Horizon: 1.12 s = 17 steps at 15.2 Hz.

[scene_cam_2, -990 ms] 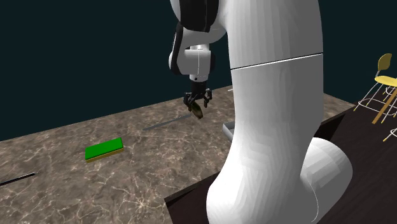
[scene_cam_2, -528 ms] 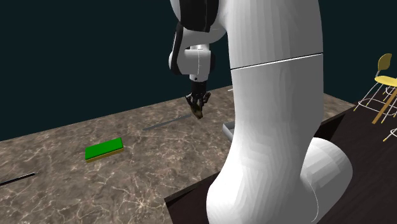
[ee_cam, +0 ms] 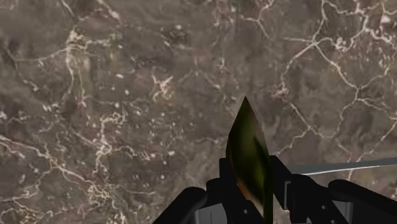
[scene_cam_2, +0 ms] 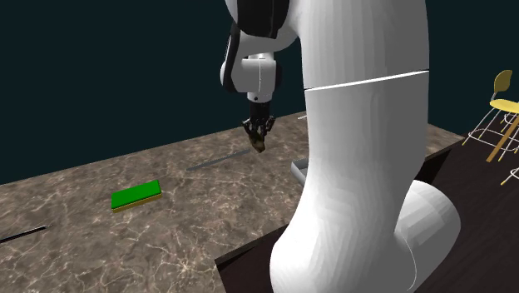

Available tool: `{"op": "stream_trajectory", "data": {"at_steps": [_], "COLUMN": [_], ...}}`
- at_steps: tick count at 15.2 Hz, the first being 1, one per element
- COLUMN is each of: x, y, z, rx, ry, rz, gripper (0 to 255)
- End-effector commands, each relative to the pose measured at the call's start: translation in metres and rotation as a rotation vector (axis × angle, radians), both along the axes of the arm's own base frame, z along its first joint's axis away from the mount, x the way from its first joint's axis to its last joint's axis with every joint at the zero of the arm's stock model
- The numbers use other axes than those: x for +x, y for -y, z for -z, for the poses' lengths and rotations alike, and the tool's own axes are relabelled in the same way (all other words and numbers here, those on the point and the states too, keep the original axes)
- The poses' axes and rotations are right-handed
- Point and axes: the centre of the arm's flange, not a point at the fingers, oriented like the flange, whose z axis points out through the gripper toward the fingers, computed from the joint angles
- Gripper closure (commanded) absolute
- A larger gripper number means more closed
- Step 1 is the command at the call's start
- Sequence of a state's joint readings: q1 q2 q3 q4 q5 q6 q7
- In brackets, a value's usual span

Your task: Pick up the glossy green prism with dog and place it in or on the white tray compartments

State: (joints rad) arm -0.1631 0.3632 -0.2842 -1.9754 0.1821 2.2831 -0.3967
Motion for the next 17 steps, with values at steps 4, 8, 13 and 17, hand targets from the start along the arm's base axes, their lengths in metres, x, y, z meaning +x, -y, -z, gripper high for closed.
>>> {"op": "stream_trajectory", "data": {"at_steps": [4, 8, 13, 17], "x": [0.0, 0.0, 0.0, 0.0], "y": [0.0, 0.0, 0.0, 0.0], "z": [-0.025, -0.046, -0.073, -0.094], "rx": [0.0, 0.0, 0.0, 0.0], "ry": [0.0, 0.0, 0.0, 0.0], "rz": [0.0, 0.0, 0.0, 0.0], "gripper": [255, 255, 255, 255]}}
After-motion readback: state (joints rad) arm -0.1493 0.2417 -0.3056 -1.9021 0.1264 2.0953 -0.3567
